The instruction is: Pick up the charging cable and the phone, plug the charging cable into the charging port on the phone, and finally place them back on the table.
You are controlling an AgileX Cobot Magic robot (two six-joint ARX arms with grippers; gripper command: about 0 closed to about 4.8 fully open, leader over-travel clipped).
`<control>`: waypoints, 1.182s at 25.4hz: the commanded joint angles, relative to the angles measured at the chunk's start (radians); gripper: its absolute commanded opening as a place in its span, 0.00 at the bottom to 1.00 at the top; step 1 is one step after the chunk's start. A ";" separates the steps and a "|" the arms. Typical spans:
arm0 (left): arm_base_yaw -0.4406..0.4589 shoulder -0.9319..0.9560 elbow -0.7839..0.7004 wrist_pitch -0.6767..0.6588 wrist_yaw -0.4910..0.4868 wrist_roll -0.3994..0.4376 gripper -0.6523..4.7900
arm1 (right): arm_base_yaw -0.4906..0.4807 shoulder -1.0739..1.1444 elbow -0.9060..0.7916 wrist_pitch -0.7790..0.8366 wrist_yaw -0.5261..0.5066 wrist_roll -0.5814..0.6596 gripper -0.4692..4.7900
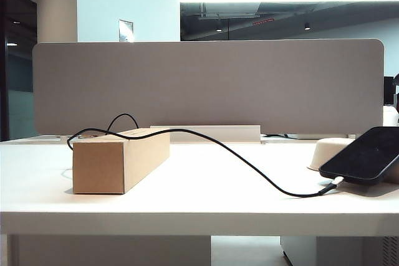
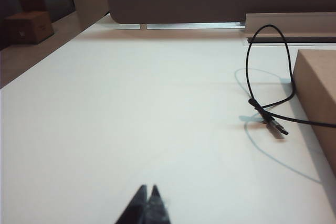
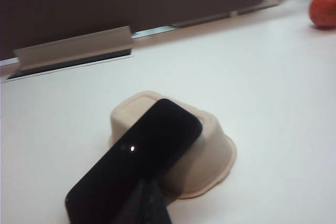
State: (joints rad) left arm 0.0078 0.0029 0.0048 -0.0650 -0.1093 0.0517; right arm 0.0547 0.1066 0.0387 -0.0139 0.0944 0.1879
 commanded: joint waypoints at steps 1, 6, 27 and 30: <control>0.000 0.001 0.003 0.010 0.000 0.000 0.11 | -0.053 -0.050 -0.022 0.019 -0.101 -0.048 0.09; 0.000 0.001 0.003 0.010 0.000 0.000 0.11 | -0.086 -0.069 -0.039 -0.008 -0.116 -0.066 0.09; 0.000 0.001 0.003 0.007 0.000 0.000 0.11 | -0.087 -0.107 -0.038 -0.064 -0.116 -0.110 0.09; 0.000 0.001 0.003 0.007 0.000 0.000 0.11 | -0.087 -0.107 -0.038 -0.064 -0.116 -0.110 0.09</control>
State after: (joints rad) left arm 0.0074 0.0032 0.0048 -0.0654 -0.1093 0.0517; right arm -0.0322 0.0013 0.0063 -0.0883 -0.0216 0.0837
